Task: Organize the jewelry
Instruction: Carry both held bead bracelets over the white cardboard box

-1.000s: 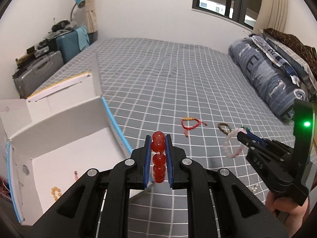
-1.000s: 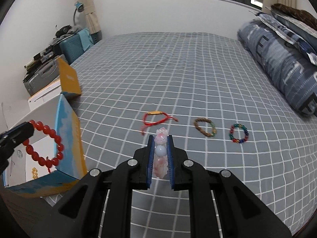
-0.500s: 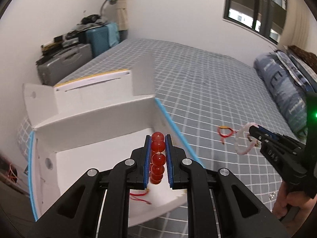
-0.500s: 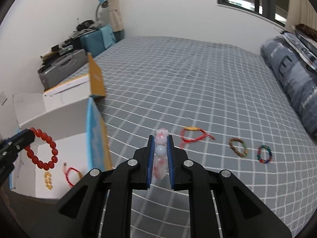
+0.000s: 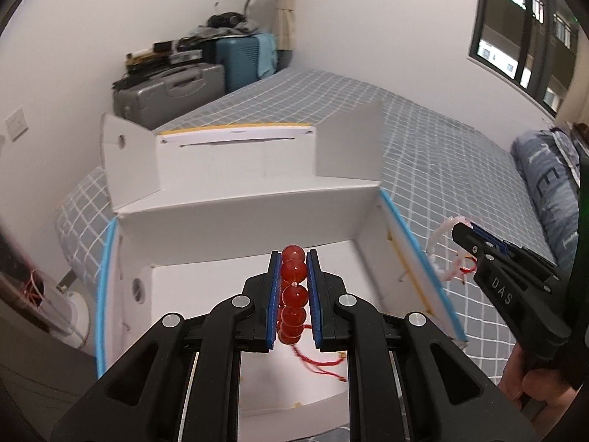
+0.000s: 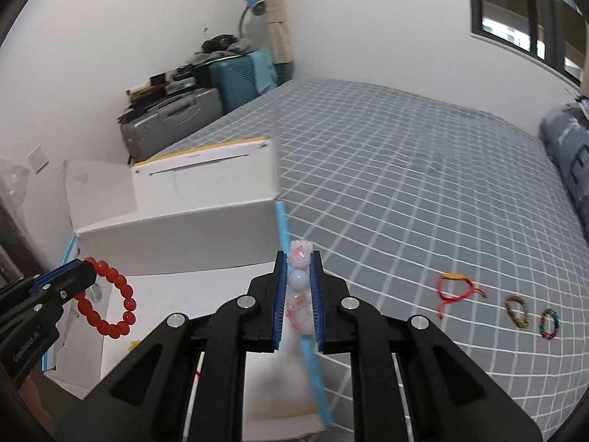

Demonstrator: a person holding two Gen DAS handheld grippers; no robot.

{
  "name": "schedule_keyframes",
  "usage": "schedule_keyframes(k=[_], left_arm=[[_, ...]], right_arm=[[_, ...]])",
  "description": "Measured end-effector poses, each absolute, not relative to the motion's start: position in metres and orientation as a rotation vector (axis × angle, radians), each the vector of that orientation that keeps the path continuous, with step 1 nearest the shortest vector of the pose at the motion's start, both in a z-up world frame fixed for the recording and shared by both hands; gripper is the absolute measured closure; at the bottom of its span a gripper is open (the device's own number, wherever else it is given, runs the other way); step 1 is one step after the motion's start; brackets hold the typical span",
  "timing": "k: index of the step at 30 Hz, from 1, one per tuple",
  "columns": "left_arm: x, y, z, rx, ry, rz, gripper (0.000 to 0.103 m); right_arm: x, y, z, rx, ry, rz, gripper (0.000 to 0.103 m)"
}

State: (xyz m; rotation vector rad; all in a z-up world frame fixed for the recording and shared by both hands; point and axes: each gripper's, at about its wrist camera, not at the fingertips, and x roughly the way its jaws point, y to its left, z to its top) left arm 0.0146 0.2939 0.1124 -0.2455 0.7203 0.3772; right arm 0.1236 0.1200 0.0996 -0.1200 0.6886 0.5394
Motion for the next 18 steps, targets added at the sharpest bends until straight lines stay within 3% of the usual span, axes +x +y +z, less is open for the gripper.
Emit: schedule_keyframes(k=[10,18], left_arm=[[-0.001,0.328,0.103,-0.265,0.736,0.455,0.090],[-0.001,0.349,0.074,-0.286,0.803,0.497,0.090]], right_arm=[[0.105,0.163,0.091,-0.170,0.674,0.611,0.091],[0.115,0.193,0.055,-0.211,0.773,0.668,0.091]])
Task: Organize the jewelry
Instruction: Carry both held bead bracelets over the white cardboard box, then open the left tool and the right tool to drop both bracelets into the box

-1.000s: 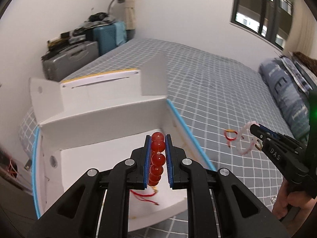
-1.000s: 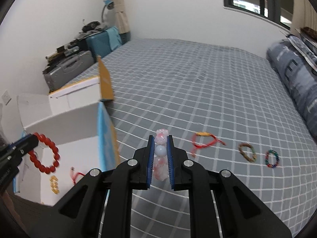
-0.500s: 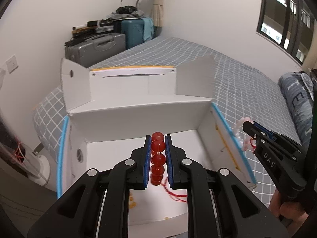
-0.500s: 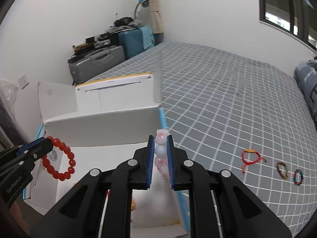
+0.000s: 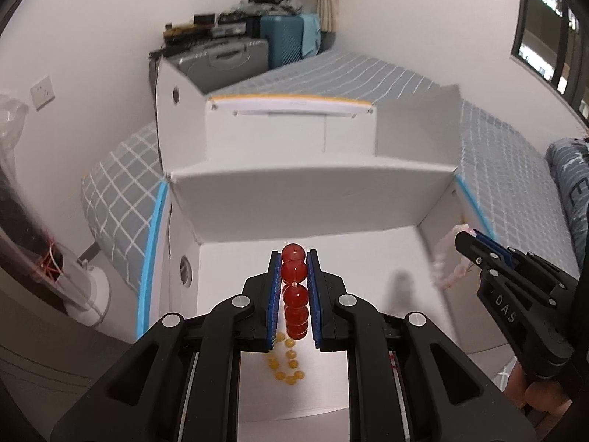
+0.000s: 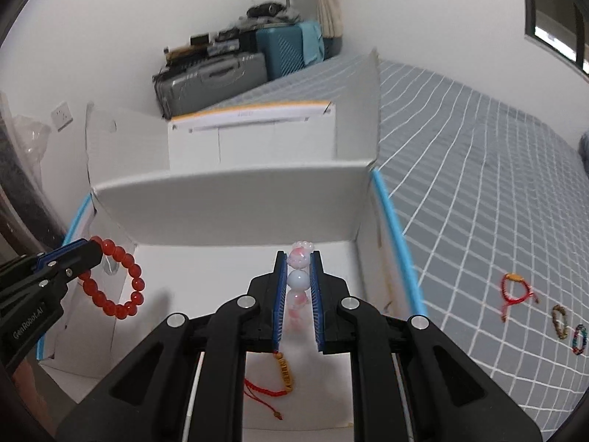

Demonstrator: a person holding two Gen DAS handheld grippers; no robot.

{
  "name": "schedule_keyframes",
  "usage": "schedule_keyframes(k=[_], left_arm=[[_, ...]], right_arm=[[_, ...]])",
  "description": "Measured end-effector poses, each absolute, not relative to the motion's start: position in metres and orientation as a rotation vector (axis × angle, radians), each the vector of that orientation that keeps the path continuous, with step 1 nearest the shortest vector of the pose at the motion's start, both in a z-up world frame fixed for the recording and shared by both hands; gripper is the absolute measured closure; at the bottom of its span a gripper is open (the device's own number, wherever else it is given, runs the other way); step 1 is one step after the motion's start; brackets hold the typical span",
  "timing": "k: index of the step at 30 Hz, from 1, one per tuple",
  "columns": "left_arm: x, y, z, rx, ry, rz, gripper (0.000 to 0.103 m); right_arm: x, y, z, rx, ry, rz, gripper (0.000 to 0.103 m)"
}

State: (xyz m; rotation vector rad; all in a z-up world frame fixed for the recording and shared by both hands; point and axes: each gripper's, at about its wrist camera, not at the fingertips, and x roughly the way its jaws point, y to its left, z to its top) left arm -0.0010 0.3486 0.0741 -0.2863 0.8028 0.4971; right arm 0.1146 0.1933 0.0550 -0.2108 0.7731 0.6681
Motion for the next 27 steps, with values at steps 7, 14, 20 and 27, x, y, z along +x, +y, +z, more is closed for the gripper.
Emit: schedule_keyframes(k=[7,14,20,27], left_arm=[[0.005,0.363,0.044,-0.317,0.891,0.507,0.090],[0.006,0.362,0.040,-0.317,0.909,0.507,0.090],[0.010,0.366,0.034,-0.319,0.928,0.511,0.089],[0.009,0.364,0.039,-0.309,0.910,0.539,0.067]], right_arm=[[0.124,0.201,0.034,-0.236,0.861,0.655,0.091],[0.128,0.206,0.022,-0.276,0.914,0.635,0.091],[0.128,0.205,0.021,-0.280,0.921,0.640,0.091],[0.124,0.204,0.025,-0.270,0.901,0.648,0.059]])
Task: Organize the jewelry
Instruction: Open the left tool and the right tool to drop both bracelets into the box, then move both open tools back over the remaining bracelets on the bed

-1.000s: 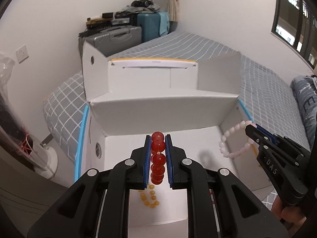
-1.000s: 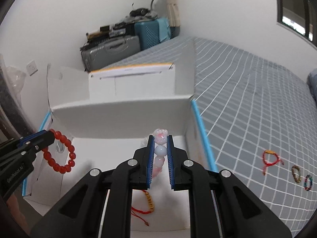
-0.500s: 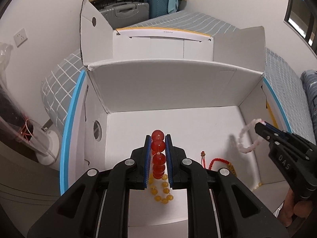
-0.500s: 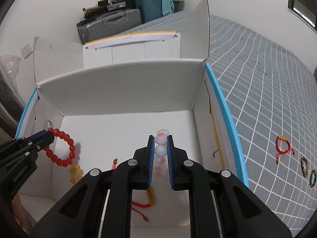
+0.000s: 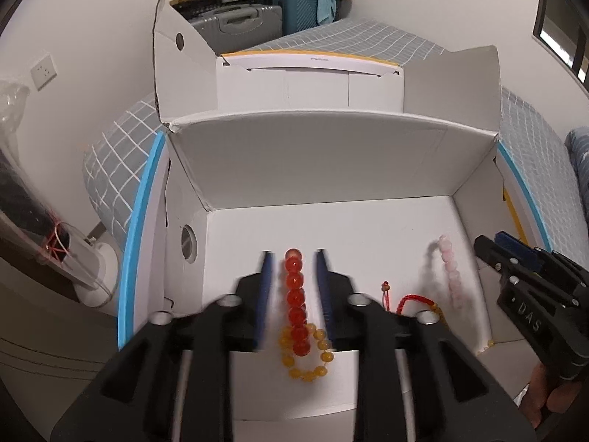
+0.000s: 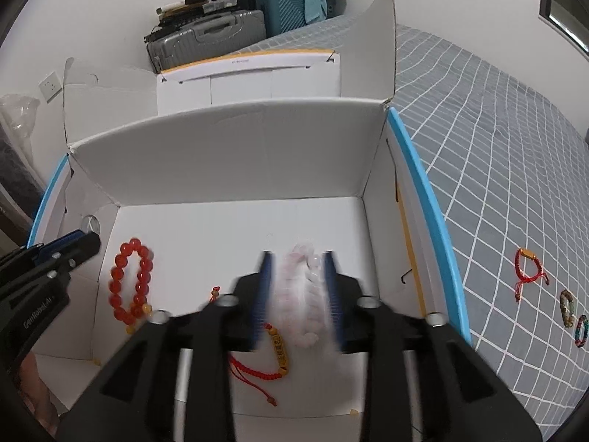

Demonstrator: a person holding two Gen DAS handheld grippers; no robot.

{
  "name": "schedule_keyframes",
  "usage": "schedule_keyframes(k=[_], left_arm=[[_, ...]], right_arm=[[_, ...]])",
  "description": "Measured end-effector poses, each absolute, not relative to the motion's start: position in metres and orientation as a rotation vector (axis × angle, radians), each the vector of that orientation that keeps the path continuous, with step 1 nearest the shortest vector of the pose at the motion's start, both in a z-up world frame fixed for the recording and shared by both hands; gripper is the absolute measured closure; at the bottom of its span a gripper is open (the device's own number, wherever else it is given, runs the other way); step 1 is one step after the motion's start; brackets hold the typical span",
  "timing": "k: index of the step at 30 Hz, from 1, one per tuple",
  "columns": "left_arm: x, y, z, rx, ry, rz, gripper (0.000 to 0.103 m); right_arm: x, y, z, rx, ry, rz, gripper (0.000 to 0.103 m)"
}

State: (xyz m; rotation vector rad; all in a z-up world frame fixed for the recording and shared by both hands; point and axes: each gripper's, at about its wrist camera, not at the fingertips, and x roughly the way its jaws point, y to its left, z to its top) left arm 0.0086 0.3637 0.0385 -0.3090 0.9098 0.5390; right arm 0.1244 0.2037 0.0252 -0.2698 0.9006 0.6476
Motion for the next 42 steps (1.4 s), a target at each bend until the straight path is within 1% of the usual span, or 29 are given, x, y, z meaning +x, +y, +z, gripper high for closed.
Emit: schedule_keyframes(k=[1,2,3,4,5,7,8,10,17,33,42], left_arm=[[0.007,0.363,0.041,-0.307,0.900,0.543,0.058],[0.005,0.363,0.043,-0.303,0.891,0.546,0.050],[0.004,0.362,0.047,-0.301,0.880,0.548,0.035],[0.001,0.361,0.051,-0.294,0.862,0.556,0.028],[0.000,0.360,0.055,-0.286,0.850,0.566,0.026],[-0.003,0.359,0.061,-0.287,0.827,0.572,0.013],[-0.005,0.359,0.063,-0.290,0.814,0.568,0.011],[-0.007,0.360,0.067,-0.287,0.797,0.573,0.006],[-0.008,0.356,0.071,-0.280,0.783,0.562,0.006],[0.001,0.301,0.088,-0.237,0.766,0.463,0.006],[0.021,0.245,0.099,-0.182,0.784,0.358,0.006]], right_arm=[[0.123,0.202,0.028,-0.260,0.890,0.648,0.047],[0.121,0.200,0.032,-0.244,0.873,0.650,0.042],[0.120,0.198,0.036,-0.235,0.861,0.651,0.036],[0.118,0.197,0.040,-0.227,0.849,0.654,0.031],[0.115,0.196,0.043,-0.224,0.836,0.658,0.028],[0.110,0.194,0.051,-0.220,0.804,0.660,0.010],[0.106,0.192,0.056,-0.217,0.777,0.658,0.008],[0.101,0.189,0.063,-0.212,0.740,0.650,0.008],[0.093,0.168,0.078,-0.194,0.682,0.603,0.008],[0.089,0.090,0.090,-0.160,0.687,0.471,0.008],[0.084,0.018,0.108,-0.096,0.702,0.362,0.008]])
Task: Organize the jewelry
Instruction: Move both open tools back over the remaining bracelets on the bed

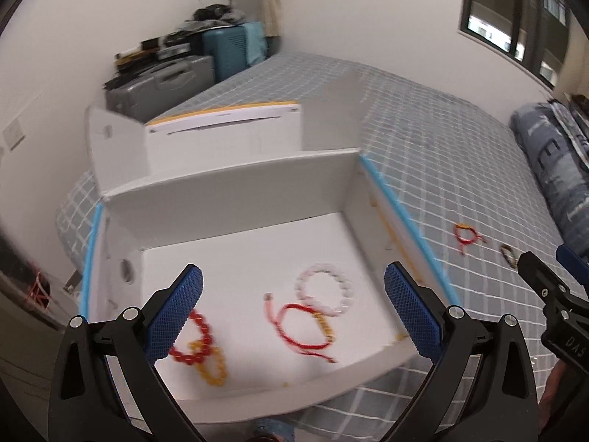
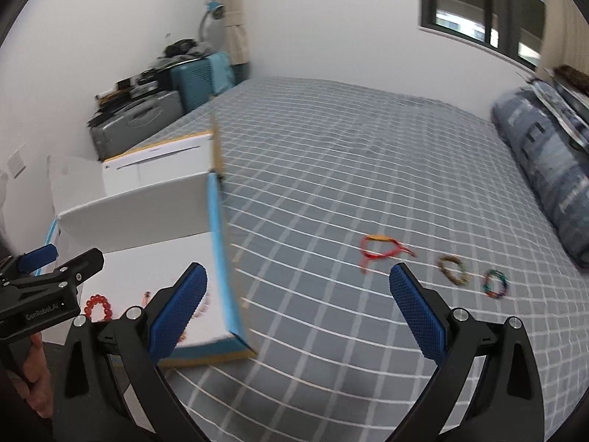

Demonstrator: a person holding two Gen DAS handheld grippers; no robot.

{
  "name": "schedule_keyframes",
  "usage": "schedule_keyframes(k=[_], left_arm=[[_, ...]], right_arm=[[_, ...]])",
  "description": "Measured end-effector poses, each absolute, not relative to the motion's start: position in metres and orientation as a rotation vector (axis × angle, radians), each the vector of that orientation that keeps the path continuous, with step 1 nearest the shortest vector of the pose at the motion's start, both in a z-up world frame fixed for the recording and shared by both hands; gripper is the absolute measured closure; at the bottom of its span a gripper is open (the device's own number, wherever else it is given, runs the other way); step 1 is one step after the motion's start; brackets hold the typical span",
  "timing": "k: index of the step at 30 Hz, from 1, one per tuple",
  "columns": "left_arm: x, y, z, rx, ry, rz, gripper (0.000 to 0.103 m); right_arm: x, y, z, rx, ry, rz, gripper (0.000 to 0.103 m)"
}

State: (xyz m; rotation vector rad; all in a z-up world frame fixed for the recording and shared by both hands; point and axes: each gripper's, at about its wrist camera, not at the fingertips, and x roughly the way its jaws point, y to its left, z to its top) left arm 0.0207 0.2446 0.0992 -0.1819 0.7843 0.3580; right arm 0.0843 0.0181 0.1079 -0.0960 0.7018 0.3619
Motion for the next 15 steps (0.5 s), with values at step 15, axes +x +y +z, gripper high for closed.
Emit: schedule_keyframes(k=[15], left_arm=[[0.078,0.112,0.107,-0.107,0.812,0.103,0.006]], right_arm=[[0.072,-0.129,0.107,-0.011,0.769,0.138,0.008]])
